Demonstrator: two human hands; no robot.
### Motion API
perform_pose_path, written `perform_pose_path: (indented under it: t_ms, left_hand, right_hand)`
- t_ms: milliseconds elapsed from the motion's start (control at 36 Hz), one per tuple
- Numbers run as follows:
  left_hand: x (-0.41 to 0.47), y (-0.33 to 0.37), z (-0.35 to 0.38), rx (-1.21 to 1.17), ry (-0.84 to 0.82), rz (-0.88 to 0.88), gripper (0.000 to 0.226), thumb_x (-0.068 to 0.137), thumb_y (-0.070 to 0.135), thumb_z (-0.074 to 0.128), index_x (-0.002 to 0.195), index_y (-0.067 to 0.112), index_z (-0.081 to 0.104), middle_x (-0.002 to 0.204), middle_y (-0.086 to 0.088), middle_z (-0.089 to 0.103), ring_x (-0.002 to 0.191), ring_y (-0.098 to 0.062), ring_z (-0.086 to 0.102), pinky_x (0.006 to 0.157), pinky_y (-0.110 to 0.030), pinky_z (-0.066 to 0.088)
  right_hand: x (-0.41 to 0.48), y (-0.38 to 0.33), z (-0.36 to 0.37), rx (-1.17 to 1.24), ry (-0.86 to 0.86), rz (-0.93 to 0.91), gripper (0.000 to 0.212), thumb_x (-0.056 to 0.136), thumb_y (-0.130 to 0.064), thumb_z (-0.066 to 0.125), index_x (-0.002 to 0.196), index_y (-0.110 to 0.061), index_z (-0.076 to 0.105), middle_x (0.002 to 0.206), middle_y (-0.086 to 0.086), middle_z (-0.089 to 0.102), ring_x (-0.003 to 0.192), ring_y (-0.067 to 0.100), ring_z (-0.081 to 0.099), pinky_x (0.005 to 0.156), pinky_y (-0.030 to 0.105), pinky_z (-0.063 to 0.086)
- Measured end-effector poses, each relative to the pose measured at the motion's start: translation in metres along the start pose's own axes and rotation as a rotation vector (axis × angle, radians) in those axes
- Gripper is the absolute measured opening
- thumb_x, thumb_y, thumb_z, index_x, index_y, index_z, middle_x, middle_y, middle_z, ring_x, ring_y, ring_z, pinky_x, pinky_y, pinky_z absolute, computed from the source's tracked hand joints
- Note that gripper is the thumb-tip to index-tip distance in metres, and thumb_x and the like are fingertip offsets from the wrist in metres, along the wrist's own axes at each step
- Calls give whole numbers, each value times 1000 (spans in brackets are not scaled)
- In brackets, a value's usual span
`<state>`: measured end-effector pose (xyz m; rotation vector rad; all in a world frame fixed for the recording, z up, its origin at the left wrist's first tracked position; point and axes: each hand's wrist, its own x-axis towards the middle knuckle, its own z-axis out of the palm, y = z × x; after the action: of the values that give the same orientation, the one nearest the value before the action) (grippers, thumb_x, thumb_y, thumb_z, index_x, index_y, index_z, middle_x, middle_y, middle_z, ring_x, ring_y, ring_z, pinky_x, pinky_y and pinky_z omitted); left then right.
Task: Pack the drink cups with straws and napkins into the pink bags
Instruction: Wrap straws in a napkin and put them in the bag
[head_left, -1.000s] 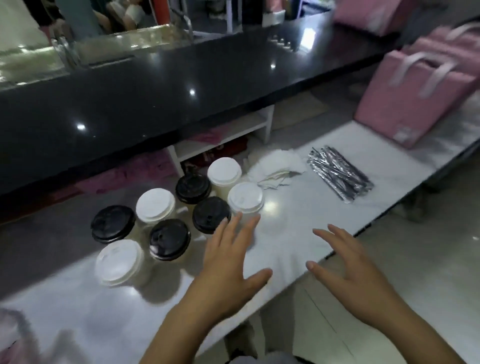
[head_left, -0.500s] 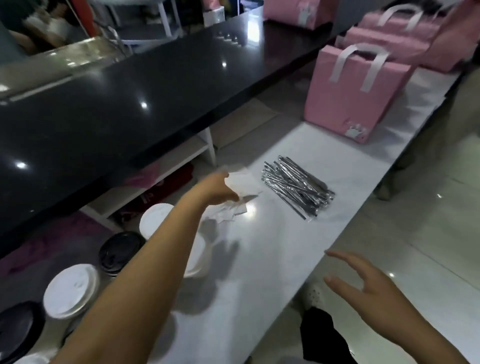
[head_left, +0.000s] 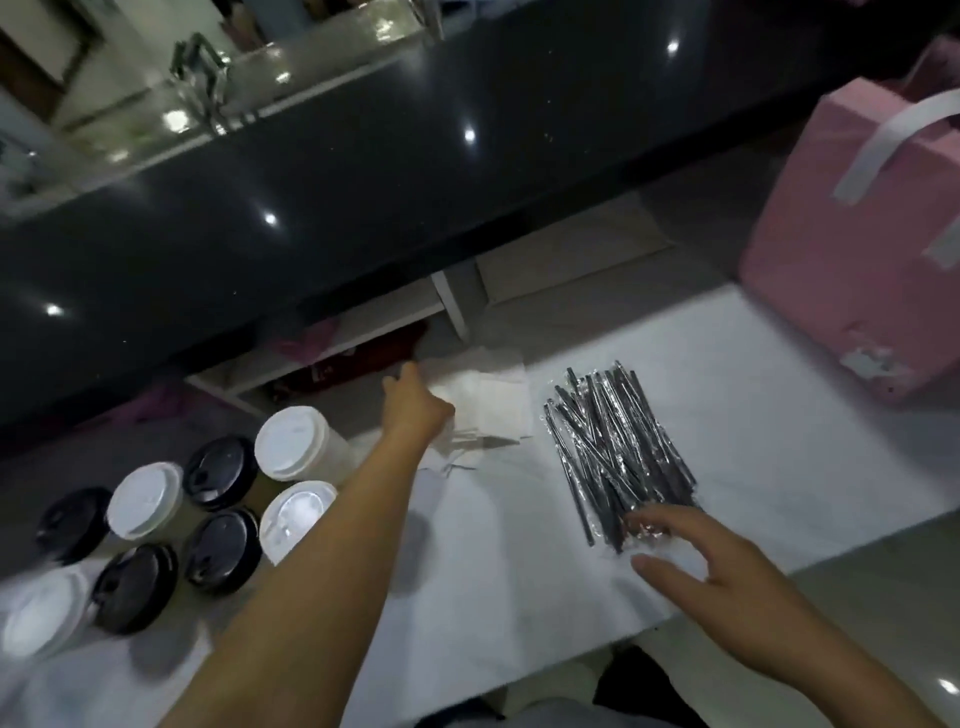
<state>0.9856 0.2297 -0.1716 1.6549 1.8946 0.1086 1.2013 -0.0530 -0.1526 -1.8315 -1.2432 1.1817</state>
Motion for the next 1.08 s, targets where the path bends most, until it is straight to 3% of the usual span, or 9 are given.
perform_pose_path:
  t_ms: [139,250,306,389,528,750,917,972,1083]
  left_hand:
    - [-10,-4,1,-255,180,-23,80,79,-4,70,150,11,37,142,-17,49,120,-34,56,93,-35,51]
    - [-25,-6,0,-504,254,-41,79,84,-3,69,152,20,37,129,-3,59,92,-8,60,66,-16,42]
    - [-34,-6,-4,-569,281,-19,75,84,-2,70,149,23,43,118,0,64,87,-3,60,65,-17,43]
    - [-55,-5,-14,-684,248,63,65,83,-5,70,140,22,52,102,0,68,88,-13,66,72,-20,50]
    - [-104,-4,-34,-699,111,293,51,85,-2,73,129,22,62,75,10,68,72,-4,63,69,-20,52]
    - [-166,-19,-55,-768,-193,474,54,86,0,74,124,38,66,91,0,73,86,-16,70,77,-26,57]
    - [-174,-28,-48,-792,-288,535,54,83,5,73,124,40,65,91,-1,70,87,-20,64,79,-32,56]
    - [-171,-31,-40,-790,-320,525,54,82,5,74,124,38,66,94,-3,71,88,-21,64,80,-38,55]
    - [-160,-38,-25,-796,-363,467,48,84,9,75,124,34,67,104,-1,72,99,-16,67,86,-29,56]
  right_hand:
    - [25,10,-27,-57,-137,-46,33,88,-39,70,117,-52,59,125,-36,53,114,-24,42,88,3,34]
    - [40,13,-34,-96,-176,-65,34,88,-45,67,120,-50,59,126,-33,54,113,-20,46,87,7,38]
    - [46,11,-34,-96,-163,-71,34,85,-50,67,118,-51,59,125,-32,55,112,-18,49,87,11,40]
    - [49,2,-29,-94,-139,-88,37,76,-63,61,112,-57,57,123,-37,54,114,-17,49,89,16,40]
    - [54,-29,-20,-40,-81,-99,40,84,-37,76,117,-53,59,128,-28,58,121,-6,53,101,25,43]
    - [61,-97,-11,217,-131,-211,59,75,-23,86,126,-43,63,123,-16,66,121,2,58,108,38,45]
    - [48,-105,1,329,-104,-314,26,81,-6,79,96,-28,77,94,-2,76,91,9,70,80,22,53]
    - [44,-99,5,333,-38,-307,27,83,0,76,88,-26,78,85,-1,75,80,7,68,71,16,50]
    - [36,-83,1,360,69,-224,25,82,1,75,82,-24,79,78,-2,74,72,8,67,62,15,49]
